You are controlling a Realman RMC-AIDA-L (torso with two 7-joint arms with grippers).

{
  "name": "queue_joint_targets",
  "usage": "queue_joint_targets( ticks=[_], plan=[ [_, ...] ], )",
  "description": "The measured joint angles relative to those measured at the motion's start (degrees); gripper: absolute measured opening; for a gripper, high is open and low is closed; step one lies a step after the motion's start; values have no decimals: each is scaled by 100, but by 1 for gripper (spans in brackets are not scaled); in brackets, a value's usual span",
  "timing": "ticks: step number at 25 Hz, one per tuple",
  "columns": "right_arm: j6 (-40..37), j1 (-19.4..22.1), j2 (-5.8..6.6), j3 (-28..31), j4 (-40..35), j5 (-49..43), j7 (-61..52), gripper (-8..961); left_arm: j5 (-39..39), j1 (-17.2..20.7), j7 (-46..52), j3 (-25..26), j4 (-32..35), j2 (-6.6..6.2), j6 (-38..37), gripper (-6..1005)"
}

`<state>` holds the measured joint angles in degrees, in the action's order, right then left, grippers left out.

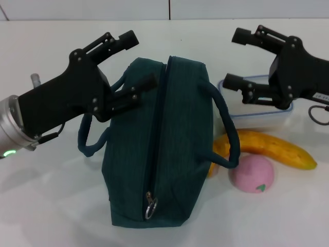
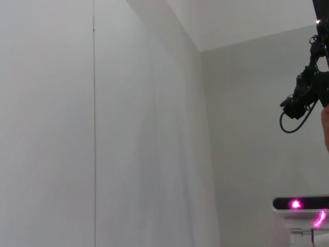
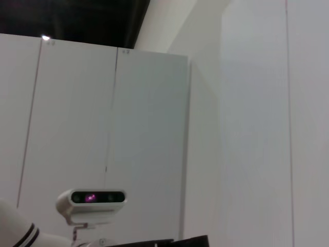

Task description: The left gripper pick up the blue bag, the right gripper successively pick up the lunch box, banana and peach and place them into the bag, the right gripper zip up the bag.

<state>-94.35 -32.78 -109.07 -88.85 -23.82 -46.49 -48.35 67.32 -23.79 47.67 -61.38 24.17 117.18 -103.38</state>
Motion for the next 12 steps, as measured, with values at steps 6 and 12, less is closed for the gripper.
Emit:
queue_joint_targets(
  ticks=[6,12],
  plan=[
    [13,-3,-6,88,-2,-46,1,843,-4,-14,-2,4,0,26,49,779],
    [28,-10,-8,87,-57,-66,-4,843,-14,-23,78,4,2,17,73,758]
  ],
)
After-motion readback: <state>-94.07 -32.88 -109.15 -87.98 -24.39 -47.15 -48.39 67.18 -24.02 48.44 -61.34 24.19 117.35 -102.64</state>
